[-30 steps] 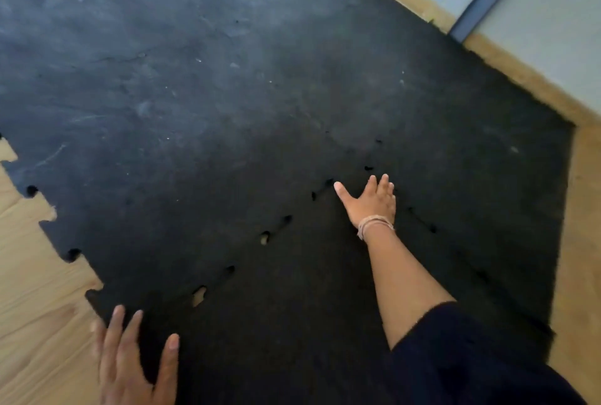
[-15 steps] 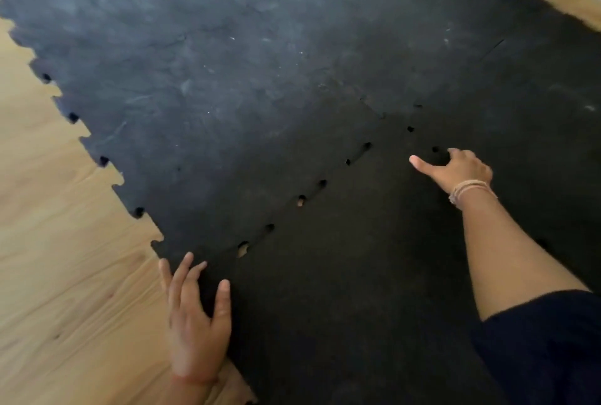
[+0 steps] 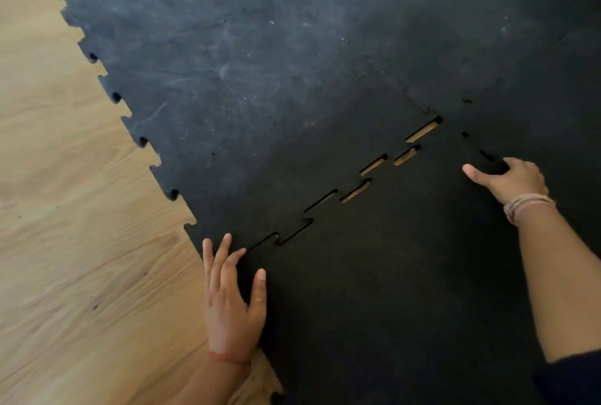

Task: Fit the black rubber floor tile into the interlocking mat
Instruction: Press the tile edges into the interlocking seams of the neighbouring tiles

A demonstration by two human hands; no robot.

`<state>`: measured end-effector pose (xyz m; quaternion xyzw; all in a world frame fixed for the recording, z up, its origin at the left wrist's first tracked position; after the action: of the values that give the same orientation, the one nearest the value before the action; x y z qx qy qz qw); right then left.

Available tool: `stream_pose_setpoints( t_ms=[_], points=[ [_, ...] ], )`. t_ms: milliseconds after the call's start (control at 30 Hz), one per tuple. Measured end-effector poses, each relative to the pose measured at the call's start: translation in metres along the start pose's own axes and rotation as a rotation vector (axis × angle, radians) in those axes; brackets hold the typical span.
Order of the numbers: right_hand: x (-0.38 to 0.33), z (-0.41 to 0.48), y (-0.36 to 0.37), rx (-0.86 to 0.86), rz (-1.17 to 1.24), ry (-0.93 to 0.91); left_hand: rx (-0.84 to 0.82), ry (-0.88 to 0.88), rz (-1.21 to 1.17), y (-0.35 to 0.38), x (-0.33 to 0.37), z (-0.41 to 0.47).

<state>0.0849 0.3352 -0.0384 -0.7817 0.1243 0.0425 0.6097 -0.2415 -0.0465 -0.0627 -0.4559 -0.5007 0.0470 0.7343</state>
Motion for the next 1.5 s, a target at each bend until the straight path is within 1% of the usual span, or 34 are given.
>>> stream_pose_setpoints(
  t_ms=[133,200,233,300,333,400,433,467,500,600,667,900,967,1067,1100,1167,1267,1367,1500],
  points=[
    [-0.002,-0.006,0.004,0.028,0.062,0.013,-0.032,-0.001,0.013,0.004,-0.002,0.002],
    [-0.020,-0.020,0.006,0.103,0.116,-0.079,-0.029,0.015,0.020,0.004,-0.001,0.001],
    [-0.039,-0.034,0.011,0.123,0.113,-0.174,-0.024,0.018,0.024,0.003,0.000,0.001],
    [-0.092,-0.079,0.036,0.088,0.066,-0.454,-0.018,0.026,0.039,0.000,0.001,0.001],
    [-0.119,-0.112,0.056,0.052,0.022,-0.619,-0.014,0.052,0.066,-0.002,0.004,0.000],
    [-0.158,-0.184,0.093,-0.009,-0.114,-0.918,-0.026,0.167,0.173,-0.005,0.020,-0.008],
    [-0.166,-0.214,0.108,-0.014,-0.182,-1.033,-0.058,0.237,0.228,-0.003,0.030,-0.015],
    [-0.168,-0.235,0.120,-0.017,-0.235,-1.110,-0.108,0.299,0.274,0.002,0.038,-0.023],
    [-0.167,-0.248,0.127,-0.023,-0.276,-1.147,-0.170,0.346,0.322,0.009,0.041,-0.031],
    [-0.158,-0.250,0.131,-0.031,-0.344,-1.129,-0.318,0.421,0.490,0.032,0.032,-0.045],
    [-0.159,-0.247,0.133,-0.061,-0.397,-1.131,-0.365,0.410,0.528,0.039,0.024,-0.045],
    [-0.162,-0.238,0.139,-0.146,-0.554,-1.162,-0.409,0.360,0.537,0.047,0.022,-0.038],
    [-0.166,-0.237,0.133,-0.172,-0.548,-1.174,-0.430,0.355,0.532,0.047,0.024,-0.038],
    [-0.169,-0.240,0.129,-0.276,-0.511,-1.204,-0.437,0.359,0.502,0.044,0.025,-0.038],
    [-0.168,-0.241,0.129,-0.286,-0.515,-1.210,-0.435,0.366,0.496,0.043,0.026,-0.038],
    [-0.167,-0.245,0.128,-0.229,-0.544,-1.195,-0.433,0.371,0.467,0.040,0.027,-0.037],
    [-0.164,-0.251,0.127,-0.145,-0.507,-1.171,-0.421,0.362,0.421,0.037,0.031,-0.035],
    [-0.162,-0.250,0.129,-0.147,-0.502,-1.127,-0.403,0.354,0.354,0.036,0.032,-0.035],
    [-0.161,-0.247,0.135,-0.112,-0.480,-1.083,-0.391,0.347,0.346,0.038,0.030,-0.034]
  ],
)
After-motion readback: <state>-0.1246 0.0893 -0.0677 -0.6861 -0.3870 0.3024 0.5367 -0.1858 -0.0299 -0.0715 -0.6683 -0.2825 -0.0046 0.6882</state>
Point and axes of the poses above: each hand's wrist, its own z-axis towards the middle knuckle, its own y-axis out of the palm, x = y × z, the point moved 10 cm from there along z, towards the middle knuckle, and after that the axes turned 1 degree about -y, right-handed, at the moved point
